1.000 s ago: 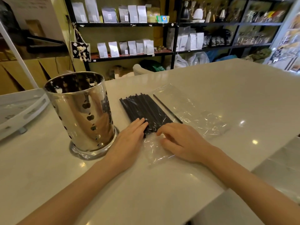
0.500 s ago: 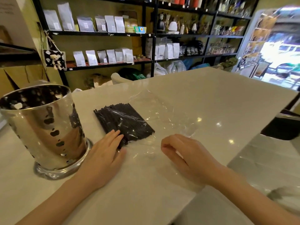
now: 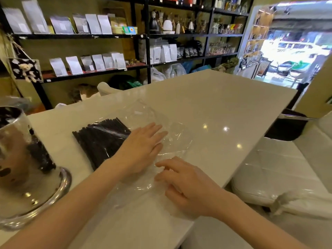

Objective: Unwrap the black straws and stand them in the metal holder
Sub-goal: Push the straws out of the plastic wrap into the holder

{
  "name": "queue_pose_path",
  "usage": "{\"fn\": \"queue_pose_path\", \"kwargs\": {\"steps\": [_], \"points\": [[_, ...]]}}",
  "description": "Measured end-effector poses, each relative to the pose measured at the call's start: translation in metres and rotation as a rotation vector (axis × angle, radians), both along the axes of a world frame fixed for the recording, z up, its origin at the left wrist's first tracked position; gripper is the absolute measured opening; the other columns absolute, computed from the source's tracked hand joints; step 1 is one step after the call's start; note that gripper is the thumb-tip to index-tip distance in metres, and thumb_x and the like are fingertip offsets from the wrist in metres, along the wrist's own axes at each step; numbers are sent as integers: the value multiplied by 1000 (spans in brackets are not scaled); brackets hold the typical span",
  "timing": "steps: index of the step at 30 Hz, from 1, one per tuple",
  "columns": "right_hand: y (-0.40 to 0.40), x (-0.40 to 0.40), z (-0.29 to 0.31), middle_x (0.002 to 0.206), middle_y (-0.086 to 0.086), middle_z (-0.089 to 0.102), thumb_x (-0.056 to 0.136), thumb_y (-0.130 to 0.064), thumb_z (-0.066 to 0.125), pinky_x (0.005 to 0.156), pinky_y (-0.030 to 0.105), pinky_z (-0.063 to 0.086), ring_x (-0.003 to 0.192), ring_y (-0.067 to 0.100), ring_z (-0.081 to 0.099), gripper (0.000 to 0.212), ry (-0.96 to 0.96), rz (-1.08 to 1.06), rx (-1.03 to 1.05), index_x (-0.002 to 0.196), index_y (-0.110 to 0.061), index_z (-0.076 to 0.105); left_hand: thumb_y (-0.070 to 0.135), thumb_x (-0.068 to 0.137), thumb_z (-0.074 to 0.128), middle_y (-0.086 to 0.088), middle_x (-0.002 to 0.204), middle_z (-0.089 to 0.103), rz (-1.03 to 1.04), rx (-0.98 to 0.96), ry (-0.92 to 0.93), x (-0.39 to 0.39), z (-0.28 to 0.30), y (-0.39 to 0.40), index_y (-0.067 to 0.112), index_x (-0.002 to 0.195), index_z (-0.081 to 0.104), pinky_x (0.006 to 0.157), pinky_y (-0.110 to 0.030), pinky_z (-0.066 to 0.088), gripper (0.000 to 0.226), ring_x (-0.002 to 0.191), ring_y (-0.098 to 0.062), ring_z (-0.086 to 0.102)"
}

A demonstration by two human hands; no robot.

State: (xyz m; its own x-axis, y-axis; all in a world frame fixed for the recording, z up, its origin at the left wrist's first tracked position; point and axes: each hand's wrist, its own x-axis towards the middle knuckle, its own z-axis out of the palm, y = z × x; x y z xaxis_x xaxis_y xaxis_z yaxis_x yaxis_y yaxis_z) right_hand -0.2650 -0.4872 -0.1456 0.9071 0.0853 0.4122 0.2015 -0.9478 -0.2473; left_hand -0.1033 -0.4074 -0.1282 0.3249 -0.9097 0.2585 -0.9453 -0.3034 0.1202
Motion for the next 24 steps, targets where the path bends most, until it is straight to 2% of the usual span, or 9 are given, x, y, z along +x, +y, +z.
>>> {"fn": "queue_pose_path", "kwargs": {"steps": [3, 6, 8, 11, 13, 16, 17, 20, 24], "points": [[-16, 8, 6, 94, 0, 71, 77, -21, 41, 89, 32, 41, 96, 19, 59, 29, 19, -33, -135, 85, -16, 69, 48, 74, -6, 0, 153, 19, 13, 75, -80, -2, -17, -16, 25, 141, 21, 114, -39, 6, 76, 142, -17, 10], [-35, 17, 11, 94, -1, 71, 71, -18, 36, 105, 32, 23, 100, 18, 62, 36, 45, -108, -257, 90, -18, 67, 46, 77, -2, -3, 151, 27, 22, 53, -100, -3, -27, -17, 22, 141, 22, 113, -43, 13, 72, 140, -21, 19], [-45, 25, 13, 92, -4, 71, 71, -18, 32, 105, 34, 19, 100, 18, 63, 41, 59, -147, -341, 93, -18, 66, 49, 73, -8, 0, 153, 18, 25, 94, -76, -2, -30, -17, 24, 143, 13, 114, -40, 10, 77, 142, -17, 12], [-57, 32, 14, 83, -7, 70, 74, -17, 36, 103, 37, 23, 92, 18, 64, 33, 41, -199, -442, 84, -21, 67, 51, 70, -11, 5, 155, 11, 56, 121, -51, -3, -32, -19, 28, 143, 6, 114, -36, 6, 79, 142, -12, 5], [-64, 31, 17, 73, -6, 68, 76, -14, 49, 102, 37, 25, 85, 19, 64, 19, 16, -202, -468, 74, -22, 67, 52, 71, -7, 7, 154, 14, 79, 107, -14, -2, -33, -20, 29, 142, 10, 114, -36, 8, 77, 141, -11, 9], [-71, 20, 22, 62, -7, 65, 70, -13, 56, 95, 33, 30, 73, 19, 63, 16, -23, -187, -519, 68, -24, 67, 45, 81, 12, 0, 143, 41, 53, 22, -73, -4, -32, -21, 25, 134, 39, 106, -43, 30, 63, 131, -19, 40], [-73, 15, 22, 60, -8, 64, 69, -13, 56, 91, 31, 31, 69, 19, 62, 17, -21, -192, -551, 68, -25, 68, 45, 82, 13, 0, 143, 42, 51, 21, -74, -3, -32, -20, 25, 133, 40, 106, -44, 30, 62, 131, -19, 40], [-75, 0, 15, 56, -8, 61, 59, -8, 73, 81, 29, 32, 57, 18, 57, 23, 6, -221, -642, 71, -28, 69, 50, 75, -5, 5, 153, 20, 42, 78, -20, -1, -38, -18, 29, 142, 17, 114, -37, 9, 73, 141, -14, 13], [-72, -19, 2, 65, -9, 64, 62, -11, 74, 73, 28, 32, 59, 17, 57, 31, 50, -240, -640, 87, -28, 68, 51, 74, -6, 3, 152, 23, 48, 79, -20, 0, -36, -17, 29, 141, 19, 113, -39, 10, 75, 141, -15, 15]]}}
